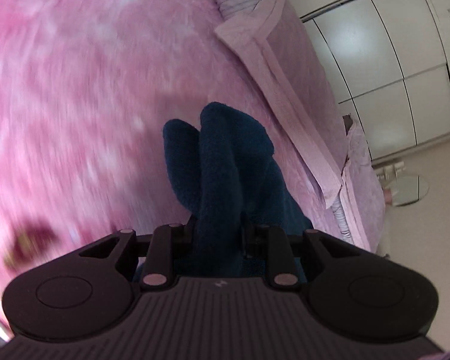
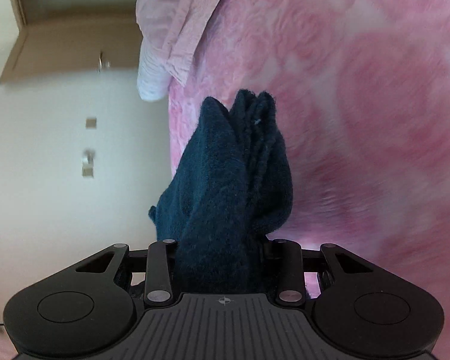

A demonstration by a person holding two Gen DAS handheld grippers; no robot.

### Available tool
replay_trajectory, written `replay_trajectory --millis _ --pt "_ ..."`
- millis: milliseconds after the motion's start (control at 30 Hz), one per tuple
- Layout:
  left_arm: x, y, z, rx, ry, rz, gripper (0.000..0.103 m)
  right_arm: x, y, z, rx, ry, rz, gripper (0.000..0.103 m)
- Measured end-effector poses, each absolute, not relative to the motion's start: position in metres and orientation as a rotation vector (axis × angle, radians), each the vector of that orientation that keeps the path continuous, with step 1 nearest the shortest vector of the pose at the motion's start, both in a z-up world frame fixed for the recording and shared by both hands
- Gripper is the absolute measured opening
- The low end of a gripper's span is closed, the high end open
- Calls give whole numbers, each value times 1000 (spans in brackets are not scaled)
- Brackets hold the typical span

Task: Fold clothes
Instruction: 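Carry the lifted sweater bundle with both grippers along the bed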

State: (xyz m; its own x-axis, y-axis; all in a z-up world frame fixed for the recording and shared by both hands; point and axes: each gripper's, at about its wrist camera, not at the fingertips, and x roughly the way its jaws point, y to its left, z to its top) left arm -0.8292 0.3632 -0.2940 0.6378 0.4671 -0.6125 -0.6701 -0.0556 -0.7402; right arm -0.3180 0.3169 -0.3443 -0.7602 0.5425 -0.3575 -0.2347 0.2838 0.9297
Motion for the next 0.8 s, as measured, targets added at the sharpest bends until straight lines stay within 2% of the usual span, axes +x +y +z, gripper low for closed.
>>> replay_trajectory --millis 433,567,800 --pt "-901 479 -260 -1234 163 1030 19 -406 433 -338 391 1912 1594 36" --pt "-931 531 -266 -1195 190 1007 19 -438 471 -334 391 1875 1609 36" --pt "-1000 618 -295 -1180 254 928 19 -516 513 -366 478 1857 1524 36"
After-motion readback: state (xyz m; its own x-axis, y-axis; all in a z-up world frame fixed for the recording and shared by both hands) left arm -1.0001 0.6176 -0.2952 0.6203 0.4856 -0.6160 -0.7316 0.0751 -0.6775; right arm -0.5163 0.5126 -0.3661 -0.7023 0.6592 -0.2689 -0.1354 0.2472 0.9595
